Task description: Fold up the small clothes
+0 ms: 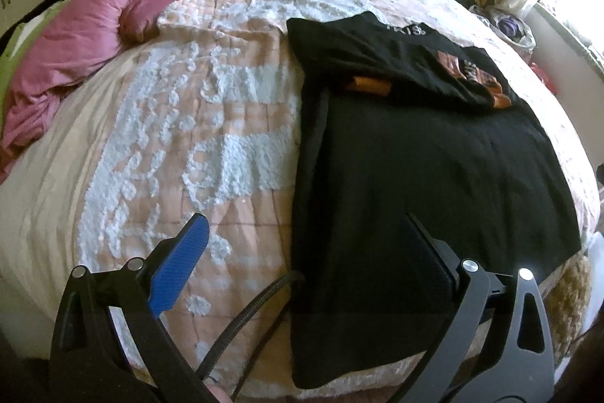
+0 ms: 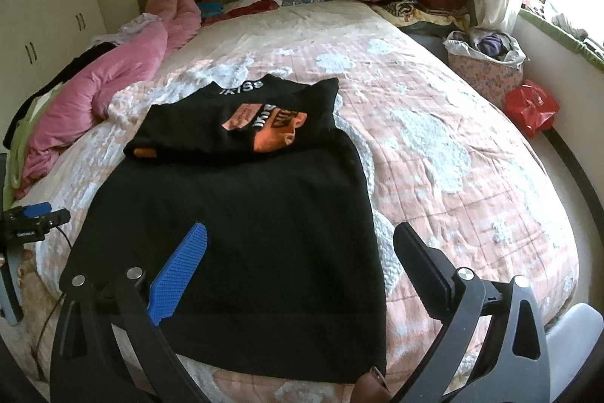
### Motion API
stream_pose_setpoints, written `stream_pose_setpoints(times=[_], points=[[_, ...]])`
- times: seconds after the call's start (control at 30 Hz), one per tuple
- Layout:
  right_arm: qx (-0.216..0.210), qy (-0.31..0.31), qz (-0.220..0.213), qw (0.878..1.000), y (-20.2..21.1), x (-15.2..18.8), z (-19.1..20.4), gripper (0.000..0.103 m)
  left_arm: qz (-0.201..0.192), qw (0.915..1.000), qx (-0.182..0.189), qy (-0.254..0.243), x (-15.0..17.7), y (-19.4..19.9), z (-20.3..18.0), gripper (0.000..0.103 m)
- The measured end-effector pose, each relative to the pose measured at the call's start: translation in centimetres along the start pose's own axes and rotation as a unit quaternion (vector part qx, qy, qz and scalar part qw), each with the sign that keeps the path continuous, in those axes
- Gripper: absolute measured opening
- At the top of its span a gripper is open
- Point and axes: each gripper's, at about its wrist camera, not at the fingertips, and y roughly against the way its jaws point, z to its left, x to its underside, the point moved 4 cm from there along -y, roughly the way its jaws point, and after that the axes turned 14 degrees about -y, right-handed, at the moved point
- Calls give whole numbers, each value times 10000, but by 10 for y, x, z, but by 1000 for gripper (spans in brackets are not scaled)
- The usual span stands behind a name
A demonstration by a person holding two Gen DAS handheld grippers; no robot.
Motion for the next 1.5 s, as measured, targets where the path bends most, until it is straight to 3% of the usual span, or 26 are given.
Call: stream_pose_setpoints(times=[0.57, 1.0, 1.2, 1.3, 1.37, 1.5], points=[[142, 27, 310, 9994, -10, 26, -22, 98, 332, 9994, 129, -26, 29, -18, -12, 94], [185, -137, 555, 9982, -18, 41, -40, 98, 652, 9918, 934, 571, 74, -29, -2, 93], [189, -185, 567, 9980, -19, 43, -43, 98, 619, 9905, 1048, 647, 85, -25, -2, 80], [182, -235, 574, 9979, -19, 43, -45, 98, 604, 9905, 1055, 647, 86, -23, -2, 70], [177, -242, 575, 9979, -20, 43, -44, 98, 586, 9894, 1164, 640, 85, -22, -4, 56], [174, -224, 548, 9981, -18, 42, -44, 98, 600, 9892, 1186, 626, 84, -17, -7, 52]])
